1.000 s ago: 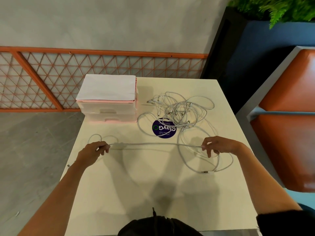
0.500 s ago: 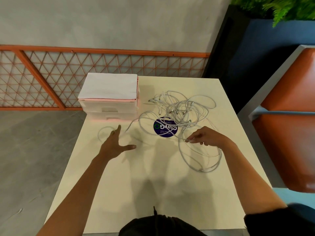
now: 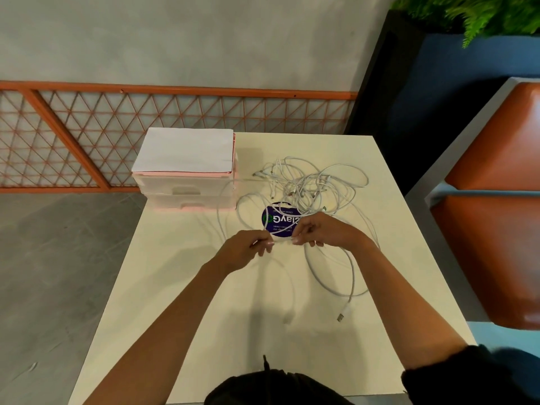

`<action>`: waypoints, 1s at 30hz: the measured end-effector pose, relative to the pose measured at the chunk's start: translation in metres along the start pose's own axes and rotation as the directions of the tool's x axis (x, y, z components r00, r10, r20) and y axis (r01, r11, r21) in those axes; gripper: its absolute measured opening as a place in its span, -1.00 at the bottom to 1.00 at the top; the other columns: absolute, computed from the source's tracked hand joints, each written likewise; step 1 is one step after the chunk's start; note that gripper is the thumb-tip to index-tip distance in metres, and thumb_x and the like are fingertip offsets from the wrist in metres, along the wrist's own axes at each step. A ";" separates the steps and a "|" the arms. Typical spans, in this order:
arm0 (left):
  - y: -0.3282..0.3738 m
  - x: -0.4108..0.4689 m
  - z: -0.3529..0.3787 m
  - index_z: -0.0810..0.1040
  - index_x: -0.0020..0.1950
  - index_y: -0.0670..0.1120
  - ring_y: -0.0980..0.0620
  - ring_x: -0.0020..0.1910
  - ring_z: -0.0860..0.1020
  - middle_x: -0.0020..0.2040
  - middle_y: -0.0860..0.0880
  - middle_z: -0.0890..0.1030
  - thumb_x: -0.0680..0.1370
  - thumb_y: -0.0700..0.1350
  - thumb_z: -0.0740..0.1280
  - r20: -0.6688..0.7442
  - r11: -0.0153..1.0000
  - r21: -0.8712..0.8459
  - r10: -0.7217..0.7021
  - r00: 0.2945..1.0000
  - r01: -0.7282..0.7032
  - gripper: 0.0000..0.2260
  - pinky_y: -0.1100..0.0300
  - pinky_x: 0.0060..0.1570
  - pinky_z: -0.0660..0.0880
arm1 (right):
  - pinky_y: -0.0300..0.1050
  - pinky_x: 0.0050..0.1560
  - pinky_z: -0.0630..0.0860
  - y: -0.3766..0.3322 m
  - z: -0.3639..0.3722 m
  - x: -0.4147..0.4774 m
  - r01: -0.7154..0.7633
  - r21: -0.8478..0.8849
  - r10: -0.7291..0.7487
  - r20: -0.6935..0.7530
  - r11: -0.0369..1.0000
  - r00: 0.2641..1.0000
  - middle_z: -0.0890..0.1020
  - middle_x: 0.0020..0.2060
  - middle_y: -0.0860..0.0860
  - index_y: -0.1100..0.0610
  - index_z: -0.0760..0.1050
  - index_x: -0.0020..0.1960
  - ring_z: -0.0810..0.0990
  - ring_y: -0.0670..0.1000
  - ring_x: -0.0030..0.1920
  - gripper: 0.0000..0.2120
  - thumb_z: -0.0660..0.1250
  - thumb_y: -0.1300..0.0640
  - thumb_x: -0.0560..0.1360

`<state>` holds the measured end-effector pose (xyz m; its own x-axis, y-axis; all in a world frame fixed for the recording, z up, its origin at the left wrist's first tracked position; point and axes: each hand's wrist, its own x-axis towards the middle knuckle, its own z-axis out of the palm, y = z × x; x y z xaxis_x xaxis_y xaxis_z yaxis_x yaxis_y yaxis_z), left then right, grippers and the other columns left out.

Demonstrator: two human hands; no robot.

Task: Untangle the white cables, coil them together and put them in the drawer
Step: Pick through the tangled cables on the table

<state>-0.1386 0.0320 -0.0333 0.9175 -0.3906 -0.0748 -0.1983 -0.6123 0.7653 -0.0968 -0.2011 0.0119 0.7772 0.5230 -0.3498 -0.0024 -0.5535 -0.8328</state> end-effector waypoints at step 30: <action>-0.100 -0.076 -0.024 -0.01 0.40 0.14 0.11 -0.48 0.43 -0.42 0.16 0.53 0.65 -0.25 0.05 -0.445 0.929 -0.324 -0.317 0.838 0.179 -0.56 0.09 -0.18 0.36 | -0.03 0.20 0.41 0.154 -0.012 -0.070 -0.685 -0.220 0.603 -0.341 0.694 0.721 0.66 -0.10 0.00 -0.14 0.63 -0.33 0.54 0.07 0.14 -0.87 0.51 0.05 0.33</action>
<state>-0.1806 0.1396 -0.0894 0.9848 0.1722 -0.0207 0.0917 -0.4159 0.9048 -0.1439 -0.3305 -0.0865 0.7733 -0.1777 -0.6086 -0.3956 -0.8854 -0.2441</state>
